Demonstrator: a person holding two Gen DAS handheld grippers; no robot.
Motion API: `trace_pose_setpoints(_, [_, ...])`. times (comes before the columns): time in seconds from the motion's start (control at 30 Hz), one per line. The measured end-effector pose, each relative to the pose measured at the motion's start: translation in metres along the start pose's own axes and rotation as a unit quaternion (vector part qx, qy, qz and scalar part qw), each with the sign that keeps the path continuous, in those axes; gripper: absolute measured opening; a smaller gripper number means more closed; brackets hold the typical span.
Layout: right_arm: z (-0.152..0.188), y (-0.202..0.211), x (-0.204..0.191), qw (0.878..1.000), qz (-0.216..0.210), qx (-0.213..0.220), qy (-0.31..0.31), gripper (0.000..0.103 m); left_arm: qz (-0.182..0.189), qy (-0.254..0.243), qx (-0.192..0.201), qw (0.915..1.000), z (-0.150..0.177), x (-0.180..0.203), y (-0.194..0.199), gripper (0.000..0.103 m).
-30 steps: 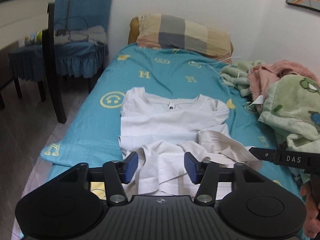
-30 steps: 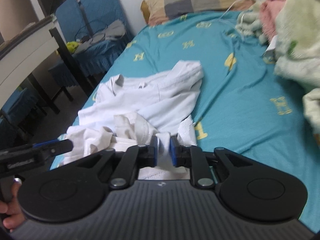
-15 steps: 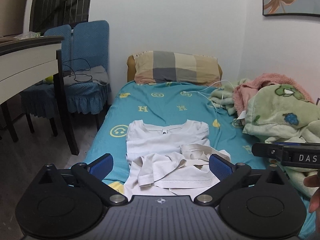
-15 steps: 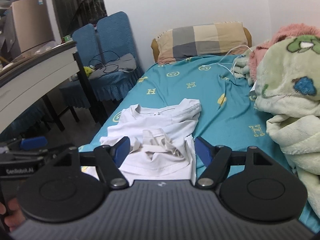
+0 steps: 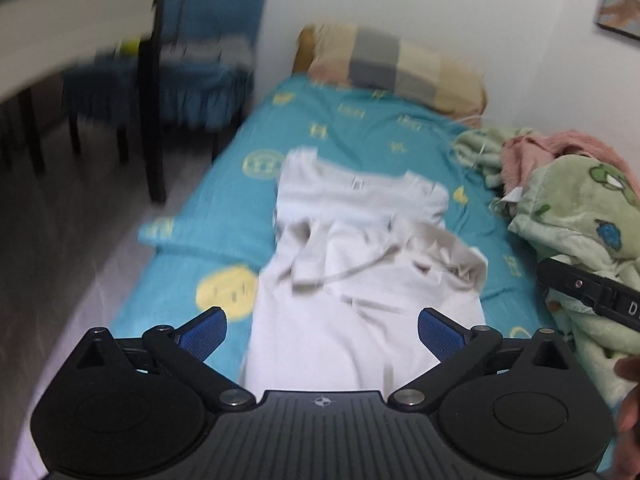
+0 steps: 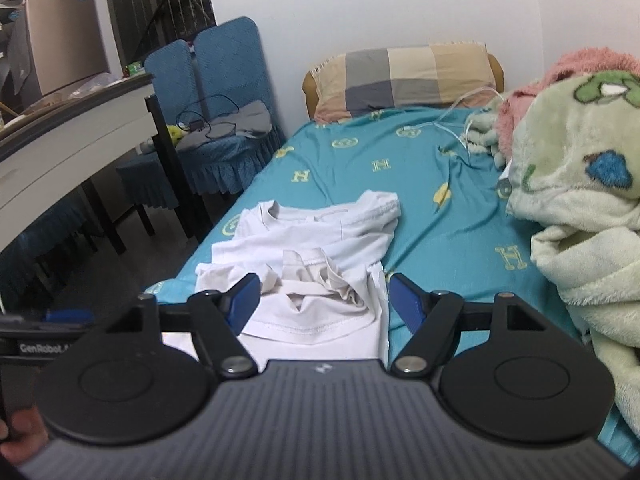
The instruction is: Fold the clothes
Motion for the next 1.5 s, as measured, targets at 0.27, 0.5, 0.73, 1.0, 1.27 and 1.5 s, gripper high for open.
trace_pose_setpoints(0.27, [0.027, -0.019, 0.006, 0.993, -0.030, -0.081, -0.078, 0.073, 0.096, 0.215, -0.186, 0.9539, 0.063, -0.024, -0.042, 0.089])
trace_pose_setpoints(0.5, [0.051, -0.022, -0.004, 0.960, -0.115, -0.149, -0.207, 0.075, 0.092, 0.361, -0.204, 0.9054, 0.091, -0.051, -0.063, 0.082])
trace_pose_setpoints(0.73, [0.092, -0.021, -0.045, 0.885, -0.211, -0.247, -0.332, 0.075, 0.114, 0.453, -0.158, 0.8698, 0.093, -0.071, -0.068, 0.072])
trace_pose_setpoints(1.0, [0.158, -0.038, -0.032, 0.813, -0.137, -0.320, -0.466, 0.075, 0.112, 0.479, -0.135, 0.8602, 0.089, -0.077, -0.071, 0.053])
trace_pose_setpoints(1.27, [0.151, -0.037, 0.018, 0.823, -0.052, -0.227, -0.518, 0.073, 0.111, 0.484, -0.132, 0.8579, 0.088, -0.078, -0.073, 0.050])
trace_pose_setpoints(1.5, [0.147, -0.046, 0.025, 0.841, -0.027, -0.202, -0.500, 0.052, 0.119, 0.485, -0.127, 0.8568, 0.086, -0.077, -0.079, 0.051])
Point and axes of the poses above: each gripper's, at about its wrist camera, not at the fingertips, and y roughly against the way its jaws point, x to its right, z to its underside, the point moved 10 cm from there along -y, roughly the way its jaws point, and after that the axes turned 2 degrees about z, right-handed, at the moved point
